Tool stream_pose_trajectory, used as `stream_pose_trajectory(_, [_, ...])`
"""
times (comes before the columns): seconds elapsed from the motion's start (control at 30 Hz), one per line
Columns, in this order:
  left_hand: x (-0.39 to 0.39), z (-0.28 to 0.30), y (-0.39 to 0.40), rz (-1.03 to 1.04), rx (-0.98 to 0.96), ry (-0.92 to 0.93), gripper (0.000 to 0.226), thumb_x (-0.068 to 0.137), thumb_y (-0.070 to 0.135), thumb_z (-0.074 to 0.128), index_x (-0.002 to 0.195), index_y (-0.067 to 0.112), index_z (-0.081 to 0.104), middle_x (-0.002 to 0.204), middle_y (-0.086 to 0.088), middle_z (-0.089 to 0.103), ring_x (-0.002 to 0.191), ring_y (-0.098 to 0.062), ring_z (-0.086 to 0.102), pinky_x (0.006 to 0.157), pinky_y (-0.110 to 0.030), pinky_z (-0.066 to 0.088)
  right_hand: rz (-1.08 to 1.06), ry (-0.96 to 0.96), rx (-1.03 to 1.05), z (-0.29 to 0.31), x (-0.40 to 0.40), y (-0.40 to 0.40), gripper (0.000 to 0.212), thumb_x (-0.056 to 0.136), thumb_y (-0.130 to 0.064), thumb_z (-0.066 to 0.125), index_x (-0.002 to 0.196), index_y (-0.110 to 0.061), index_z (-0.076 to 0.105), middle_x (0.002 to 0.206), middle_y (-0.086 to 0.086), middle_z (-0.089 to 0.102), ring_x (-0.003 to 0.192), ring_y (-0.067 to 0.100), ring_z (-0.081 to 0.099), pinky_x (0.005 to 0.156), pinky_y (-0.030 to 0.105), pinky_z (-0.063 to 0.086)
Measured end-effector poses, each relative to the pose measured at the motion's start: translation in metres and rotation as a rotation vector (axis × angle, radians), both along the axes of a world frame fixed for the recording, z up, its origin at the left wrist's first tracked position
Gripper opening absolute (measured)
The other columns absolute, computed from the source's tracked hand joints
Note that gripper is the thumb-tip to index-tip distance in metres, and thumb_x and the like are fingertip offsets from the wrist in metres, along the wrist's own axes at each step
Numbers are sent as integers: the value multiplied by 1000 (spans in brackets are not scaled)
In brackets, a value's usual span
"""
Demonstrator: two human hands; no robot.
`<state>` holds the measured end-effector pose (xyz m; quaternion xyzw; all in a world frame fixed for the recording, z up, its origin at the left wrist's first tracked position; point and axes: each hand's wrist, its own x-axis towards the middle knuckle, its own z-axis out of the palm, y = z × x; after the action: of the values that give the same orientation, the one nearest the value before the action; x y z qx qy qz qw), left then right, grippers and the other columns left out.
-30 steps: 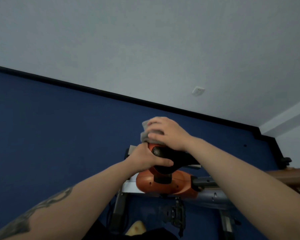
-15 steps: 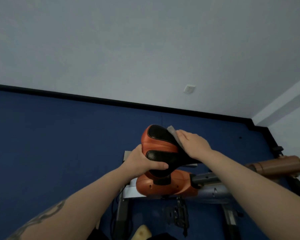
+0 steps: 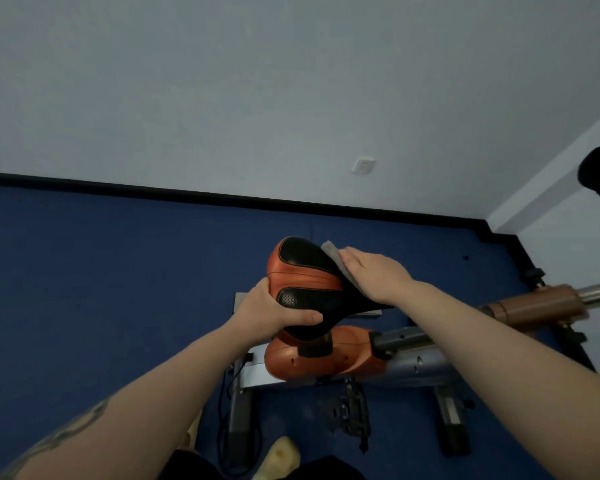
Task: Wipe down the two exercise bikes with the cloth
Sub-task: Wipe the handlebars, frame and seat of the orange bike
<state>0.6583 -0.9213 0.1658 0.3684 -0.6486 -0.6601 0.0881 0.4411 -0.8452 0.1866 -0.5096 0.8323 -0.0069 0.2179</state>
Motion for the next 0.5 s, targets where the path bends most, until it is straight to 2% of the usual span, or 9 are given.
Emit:
stream_pose_trajectory(0.07, [0,2,0,-1,10,-3,65,58,22,93,112,27,56,99,7,70,79,3,67,58,-6,48,-31,45,107,3,5,-14,49,104,-41,14,144,-23,36,144,8,48,124,30,50,97,45,41])
stream_pose_trajectory(0.13, [0,2,0,1,13,16,58,60,17,92,106,28,59,90,8,72,76,5,68,58,-6,48,-99,85,133,5,22,-41,45,103,-33,19,146,-25,32,142,11,46,124,34,48,99,52,41])
stream_pose_trajectory(0.2, [0,2,0,1,17,24,53,61,13,91,102,26,61,84,9,73,75,4,69,57,-7,49,-136,82,9,3,46,-65,42,101,-29,21,141,-33,34,134,5,49,119,34,50,94,53,42])
stream_pose_trajectory(0.27, [0,2,0,8,31,22,50,62,10,91,101,23,63,81,9,74,72,2,69,57,-9,49,-124,6,-194,-1,63,-73,39,102,-37,22,136,-31,41,135,3,48,119,32,50,92,50,41])
stream_pose_trajectory(0.37, [0,1,0,3,24,9,50,62,13,91,101,23,62,79,11,73,71,4,68,56,-8,48,114,-215,-361,-3,53,-46,40,103,-45,30,141,-38,41,144,-7,41,128,19,44,101,42,38])
stream_pose_trajectory(0.43, [0,1,0,-2,5,-2,55,60,19,92,105,25,61,89,8,73,75,6,67,58,-6,48,175,-282,-281,-4,22,-22,43,103,-42,34,146,-38,34,148,-7,39,132,14,41,104,36,36])
stream_pose_trajectory(0.5, [-1,0,-1,-2,-6,-8,58,59,22,93,106,28,59,94,8,71,77,7,67,58,-6,48,130,-127,-63,-5,-6,-9,45,105,-37,30,149,-28,30,151,0,40,131,23,44,103,40,39])
